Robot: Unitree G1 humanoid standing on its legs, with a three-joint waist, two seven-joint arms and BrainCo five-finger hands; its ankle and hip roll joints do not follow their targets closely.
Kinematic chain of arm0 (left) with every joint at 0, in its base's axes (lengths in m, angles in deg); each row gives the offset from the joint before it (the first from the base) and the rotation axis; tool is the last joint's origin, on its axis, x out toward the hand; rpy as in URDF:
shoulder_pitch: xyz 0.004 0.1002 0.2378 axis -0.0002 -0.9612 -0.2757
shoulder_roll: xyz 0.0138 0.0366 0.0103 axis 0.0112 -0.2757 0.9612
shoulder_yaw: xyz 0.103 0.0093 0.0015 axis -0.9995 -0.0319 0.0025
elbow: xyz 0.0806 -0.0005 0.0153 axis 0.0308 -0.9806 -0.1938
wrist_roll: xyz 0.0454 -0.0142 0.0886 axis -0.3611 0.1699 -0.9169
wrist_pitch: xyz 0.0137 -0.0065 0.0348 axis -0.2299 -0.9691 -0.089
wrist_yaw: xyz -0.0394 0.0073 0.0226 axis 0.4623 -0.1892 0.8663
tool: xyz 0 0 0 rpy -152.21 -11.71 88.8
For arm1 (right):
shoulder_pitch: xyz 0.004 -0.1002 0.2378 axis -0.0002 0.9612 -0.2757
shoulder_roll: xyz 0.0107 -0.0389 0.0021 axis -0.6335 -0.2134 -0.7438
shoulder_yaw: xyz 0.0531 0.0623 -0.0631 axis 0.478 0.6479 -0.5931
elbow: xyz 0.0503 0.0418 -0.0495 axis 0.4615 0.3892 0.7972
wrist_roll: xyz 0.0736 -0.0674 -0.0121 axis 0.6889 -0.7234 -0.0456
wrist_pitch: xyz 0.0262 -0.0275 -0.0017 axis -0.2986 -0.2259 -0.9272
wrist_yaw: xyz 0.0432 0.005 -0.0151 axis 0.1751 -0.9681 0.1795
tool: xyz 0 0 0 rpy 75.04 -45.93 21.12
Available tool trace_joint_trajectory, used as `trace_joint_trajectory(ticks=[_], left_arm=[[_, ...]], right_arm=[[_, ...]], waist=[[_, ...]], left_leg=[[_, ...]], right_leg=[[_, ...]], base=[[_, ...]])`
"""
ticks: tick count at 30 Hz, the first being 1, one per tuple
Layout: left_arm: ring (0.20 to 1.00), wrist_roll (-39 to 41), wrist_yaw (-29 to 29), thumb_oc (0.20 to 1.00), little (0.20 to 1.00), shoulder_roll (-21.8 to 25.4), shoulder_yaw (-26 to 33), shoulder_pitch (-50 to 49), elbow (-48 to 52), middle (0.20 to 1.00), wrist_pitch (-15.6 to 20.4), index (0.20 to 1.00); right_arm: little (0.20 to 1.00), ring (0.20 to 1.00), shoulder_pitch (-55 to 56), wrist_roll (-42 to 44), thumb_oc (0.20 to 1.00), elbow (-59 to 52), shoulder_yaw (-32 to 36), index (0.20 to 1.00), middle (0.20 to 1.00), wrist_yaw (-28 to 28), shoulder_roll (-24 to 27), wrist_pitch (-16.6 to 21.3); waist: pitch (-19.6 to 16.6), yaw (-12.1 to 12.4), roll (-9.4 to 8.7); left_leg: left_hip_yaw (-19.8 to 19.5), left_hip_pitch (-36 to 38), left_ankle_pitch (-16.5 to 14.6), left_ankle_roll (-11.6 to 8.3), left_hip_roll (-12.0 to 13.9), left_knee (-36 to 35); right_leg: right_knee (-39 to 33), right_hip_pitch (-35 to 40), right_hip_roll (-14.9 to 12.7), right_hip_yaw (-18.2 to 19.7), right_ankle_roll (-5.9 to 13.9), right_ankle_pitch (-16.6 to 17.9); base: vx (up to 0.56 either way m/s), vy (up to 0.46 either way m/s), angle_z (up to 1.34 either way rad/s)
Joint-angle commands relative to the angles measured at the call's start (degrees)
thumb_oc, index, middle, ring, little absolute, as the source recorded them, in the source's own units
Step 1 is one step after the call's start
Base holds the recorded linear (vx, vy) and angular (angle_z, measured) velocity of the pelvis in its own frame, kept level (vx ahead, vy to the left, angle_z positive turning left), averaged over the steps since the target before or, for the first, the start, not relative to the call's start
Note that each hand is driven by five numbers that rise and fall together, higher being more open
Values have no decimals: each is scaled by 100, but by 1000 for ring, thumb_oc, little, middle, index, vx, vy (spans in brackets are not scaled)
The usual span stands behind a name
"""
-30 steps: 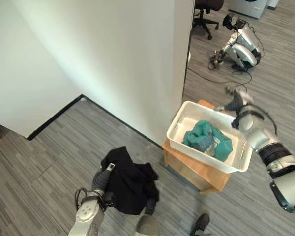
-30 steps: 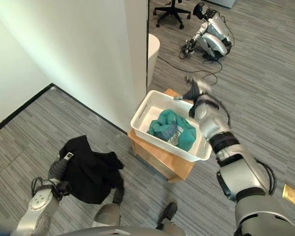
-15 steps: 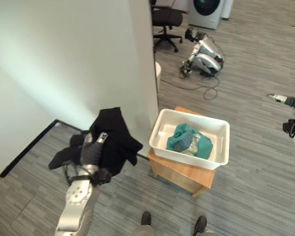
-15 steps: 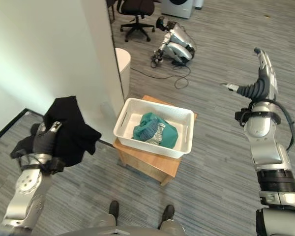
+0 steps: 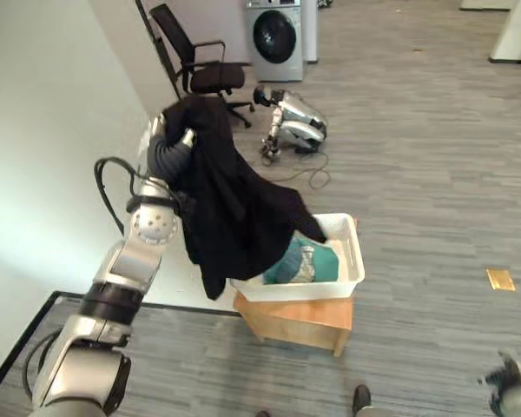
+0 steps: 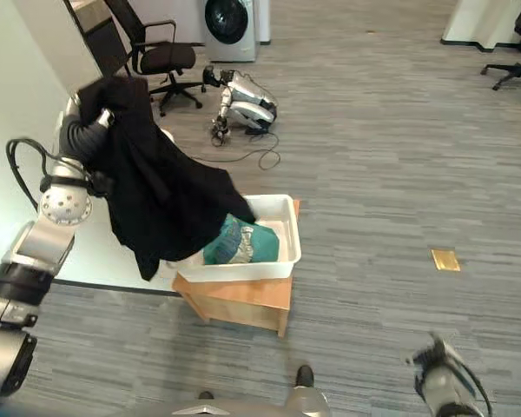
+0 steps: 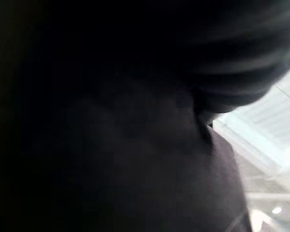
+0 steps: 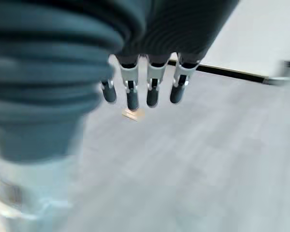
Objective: Pick up bed clothes into laundry basket.
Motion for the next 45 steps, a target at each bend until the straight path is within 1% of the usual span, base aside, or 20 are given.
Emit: trace_joint_trajectory(ticks=[1,3,6,7,12,18,19,20,22,24,25,26,28,29,35,36,39,40,42,45], left_arm=[[200,-429,-370,200,200,305,-1,871,-360,200,-5,200],[200,-421,-365,200,200,349,-75,1069,-637,200,-32,200],[200,-341,-344,200,200,336,-119,1196,-827,200,-17,200],[200,-189,-321,200,200,280,-67,1213,-875,200,4,200],[200,123,-296,200,200,165,62,1155,-945,200,55,200],[200,443,-228,200,200,-13,-30,1218,-1248,200,123,200],[200,844,-203,200,200,-207,23,1201,-1351,200,180,200],[200,853,-201,200,200,-206,24,1201,-1355,200,184,200],[200,1314,-76,200,200,-489,42,1138,-1618,200,245,200],[200,1521,-45,200,200,-571,67,1112,-1720,200,276,200],[200,2283,52,200,200,-830,178,1051,-1883,200,425,200],[200,2299,61,200,200,-827,177,1054,-1894,200,434,200],[200,2978,288,200,200,-992,191,1062,-2022,200,554,200],[200,3127,328,200,200,-1029,182,1078,-2011,200,580,200],[200,3470,307,200,200,-995,188,1273,-2122,200,651,200],[200,3544,338,200,200,-1117,164,1261,-2003,200,637,200],[200,3807,297,200,200,-1179,168,1316,-2157,200,667,200],[200,4025,347,200,200,-1081,140,1591,-2506,200,678,200],[200,4195,334,200,200,-1044,111,1759,-2488,200,721,200],[200,4109,344,200,200,-966,68,1825,-2447,200,726,200]], right_arm=[[1000,1000,92,430,1000,232,-26,1000,1000,85,-64,3],[1000,1000,241,524,1000,463,78,1000,1000,117,-94,-15],[1000,1000,299,584,1000,590,126,1000,1000,147,-131,-31],[1000,1000,340,605,1000,676,134,1000,1000,192,-173,-71],[1000,1000,318,580,1000,542,56,1000,1000,236,-227,-92],[1000,1000,251,560,1000,522,-82,1000,1000,250,-309,-122],[1000,1000,229,558,1000,457,-131,1000,1000,225,-373,-124],[1000,1000,232,559,1000,454,-131,1000,1000,224,-369,-127],[1000,1000,219,537,1000,399,-203,1000,1000,194,-468,-132],[1000,1000,228,530,1000,391,-217,1000,1000,181,-487,-139],[1000,1000,215,545,1000,371,-229,1000,1000,153,-507,-157],[1000,1000,217,546,1000,369,-229,1000,1000,153,-503,-158],[1000,1000,257,563,1000,357,-238,1000,1000,153,-500,-176],[1000,1000,271,572,1000,355,-236,1000,1000,158,-502,-184],[1000,1000,173,662,1000,224,-289,1000,1000,130,-493,-152],[1000,1000,-108,662,1000,150,-487,1000,1000,111,-532,-154],[1000,1000,-124,672,1000,-84,-588,1000,1000,117,-656,-61],[1000,1000,-59,629,1000,-9,-563,1000,1000,49,-630,-37],[1000,1000,-44,634,1000,6,-529,1000,1000,3,-607,-47],[1000,1000,-51,646,1000,-16,-541,1000,1000,26,-584,-50]], waist=[[38,-141,-237],[65,-231,-212],[83,-281,-206],[108,-335,-193],[165,-464,-143],[207,-600,-80],[226,-664,-58],[221,-661,-55],[245,-748,-24],[243,-761,-22],[247,-807,-25],[243,-802,-21],[257,-855,-18],[264,-873,-14],[310,-986,30],[308,-891,35],[281,-908,36],[252,-969,67],[253,-1016,98],[283,-1065,150]], left_leg=[[362,259,-542,-218,86,70],[395,238,-538,-223,82,70],[431,215,-529,-229,87,70],[454,198,-532,-226,86,70],[582,184,-526,-224,84,70],[666,170,-500,-229,79,70],[707,158,-498,-228,71,70],[711,155,-499,-228,71,70],[790,139,-506,-209,66,70],[828,136,-505,-205,63,70],[879,139,-512,-197,68,70],[885,139,-514,-197,68,70],[930,143,-510,-198,68,70],[933,142,-507,-201,70,70],[1062,120,-505,-197,83,70],[1063,102,-485,-196,93,70],[1091,96,-494,-199,99,70],[1152,97,-499,-203,105,70],[1194,82,-501,-199,100,70],[1288,122,-566,-172,84,70]], right_leg=[[85,127,-488,-217,532,-419],[85,79,-490,-198,545,-401],[85,31,-492,-180,551,-385],[85,-19,-493,-145,551,-376],[85,-119,-504,-41,552,-358],[85,-188,-509,35,549,-342],[85,-246,-522,66,553,-327],[85,-251,-522,70,554,-326],[85,-364,-509,144,567,-305],[85,-403,-492,187,564,-295],[85,-458,-485,238,562,-282],[85,-462,-483,243,563,-282],[85,-494,-475,293,561,-279],[85,-501,-479,296,557,-275],[85,-657,-443,387,585,-249],[85,-677,-443,372,585,-247],[85,-720,-436,382,603,-248],[85,-779,-435,405,622,-230],[85,-851,-439,427,636,-204],[85,-917,-413,499,671,-212]], base=[[14,16,4],[-4,9,-2],[-12,1,-4],[-12,3,-8],[-10,1,-10],[8,-5,-9],[-11,4,-8],[-3,4,-9],[-4,5,-9],[0,-10,-24],[5,-17,-38],[7,-16,-39],[24,-22,-18],[22,-18,-8],[-11,-6,-10],[4,-24,-16],[26,-28,-21],[27,-4,-14],[16,-5,-11],[23,18,-14]])
